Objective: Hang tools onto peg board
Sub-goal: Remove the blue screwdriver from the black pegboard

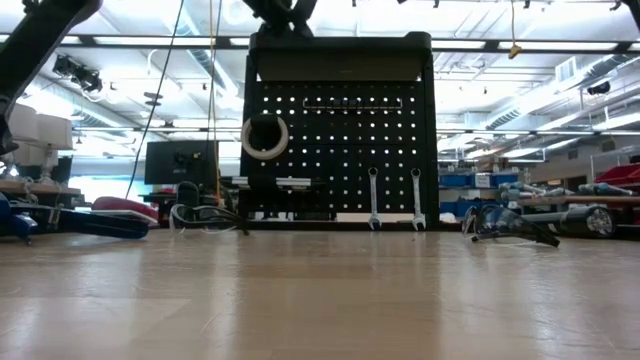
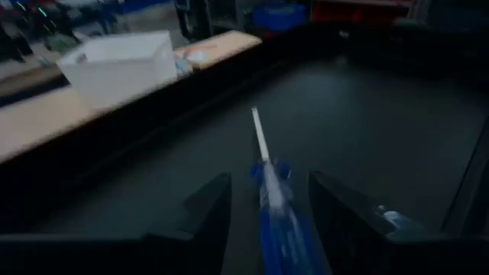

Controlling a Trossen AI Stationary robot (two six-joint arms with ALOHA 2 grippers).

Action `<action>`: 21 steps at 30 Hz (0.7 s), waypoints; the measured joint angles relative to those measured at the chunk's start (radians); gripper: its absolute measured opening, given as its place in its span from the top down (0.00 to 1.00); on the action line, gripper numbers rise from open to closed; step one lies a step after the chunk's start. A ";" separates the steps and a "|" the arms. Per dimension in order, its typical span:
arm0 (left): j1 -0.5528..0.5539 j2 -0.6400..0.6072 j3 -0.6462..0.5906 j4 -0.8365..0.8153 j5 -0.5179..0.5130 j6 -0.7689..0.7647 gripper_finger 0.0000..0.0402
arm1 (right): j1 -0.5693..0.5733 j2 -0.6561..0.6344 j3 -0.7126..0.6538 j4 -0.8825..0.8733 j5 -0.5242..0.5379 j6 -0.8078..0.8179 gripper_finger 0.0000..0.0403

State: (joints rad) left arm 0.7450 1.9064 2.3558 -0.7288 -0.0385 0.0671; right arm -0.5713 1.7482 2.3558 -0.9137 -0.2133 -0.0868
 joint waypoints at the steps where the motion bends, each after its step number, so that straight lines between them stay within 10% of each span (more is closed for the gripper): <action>1: 0.005 0.000 0.000 -0.015 0.016 -0.002 0.55 | 0.002 0.000 0.000 0.000 0.000 0.000 0.39; 21: 0.005 -0.002 0.003 -0.098 0.033 0.032 0.58 | 0.026 0.000 0.000 0.000 0.000 0.013 0.39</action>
State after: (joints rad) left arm 0.7500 1.9045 2.3589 -0.8271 -0.0058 0.0989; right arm -0.5457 1.7484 2.3558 -0.9141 -0.2131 -0.0741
